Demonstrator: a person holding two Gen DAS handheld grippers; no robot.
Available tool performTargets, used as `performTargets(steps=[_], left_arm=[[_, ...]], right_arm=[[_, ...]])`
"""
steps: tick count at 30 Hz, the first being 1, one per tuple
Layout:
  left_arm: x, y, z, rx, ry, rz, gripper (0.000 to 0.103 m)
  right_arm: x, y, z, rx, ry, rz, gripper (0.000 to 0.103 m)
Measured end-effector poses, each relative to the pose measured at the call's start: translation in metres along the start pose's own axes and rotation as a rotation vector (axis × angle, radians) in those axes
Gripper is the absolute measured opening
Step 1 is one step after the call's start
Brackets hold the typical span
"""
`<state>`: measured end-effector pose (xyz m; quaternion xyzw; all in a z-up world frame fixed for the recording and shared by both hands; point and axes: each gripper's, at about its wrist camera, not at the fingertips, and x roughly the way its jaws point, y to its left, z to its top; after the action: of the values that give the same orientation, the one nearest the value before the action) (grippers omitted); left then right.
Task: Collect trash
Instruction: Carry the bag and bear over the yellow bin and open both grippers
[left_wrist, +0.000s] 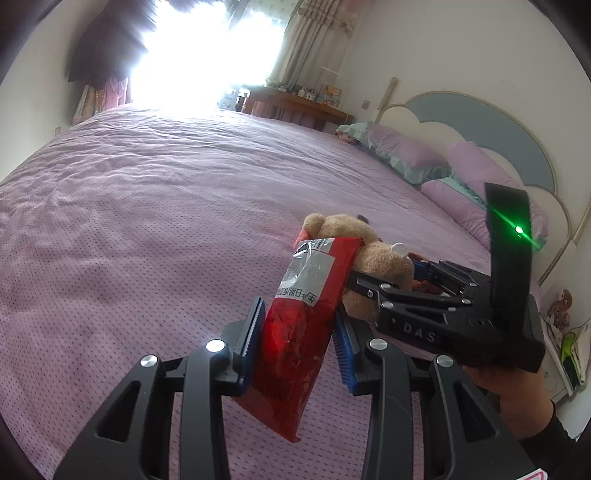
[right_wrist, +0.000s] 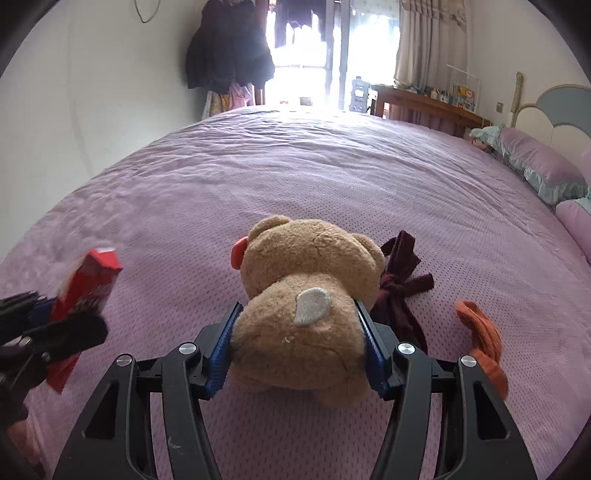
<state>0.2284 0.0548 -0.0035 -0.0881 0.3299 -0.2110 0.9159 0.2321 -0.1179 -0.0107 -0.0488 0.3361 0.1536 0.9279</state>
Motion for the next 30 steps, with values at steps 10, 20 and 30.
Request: performTargets(steps=[10,20,30], left_arm=[[-0.044,-0.063,-0.05,0.039,-0.006,-0.064,0.037],[-0.051,-0.161,-0.108,0.106,0.078,-0.22,0.037],[-0.025,-0.264,-0.168,0.176,0.235,-0.406,0.037]], right_arm=[[-0.093,-0.032,-0.075,0.095,0.004,0.18,0.057],[-0.207,-0.087,-0.166,0.247,-0.061,0.139,0.057],[-0.296,-0.154,-0.26,0.509,-0.131,0.085,0.056]])
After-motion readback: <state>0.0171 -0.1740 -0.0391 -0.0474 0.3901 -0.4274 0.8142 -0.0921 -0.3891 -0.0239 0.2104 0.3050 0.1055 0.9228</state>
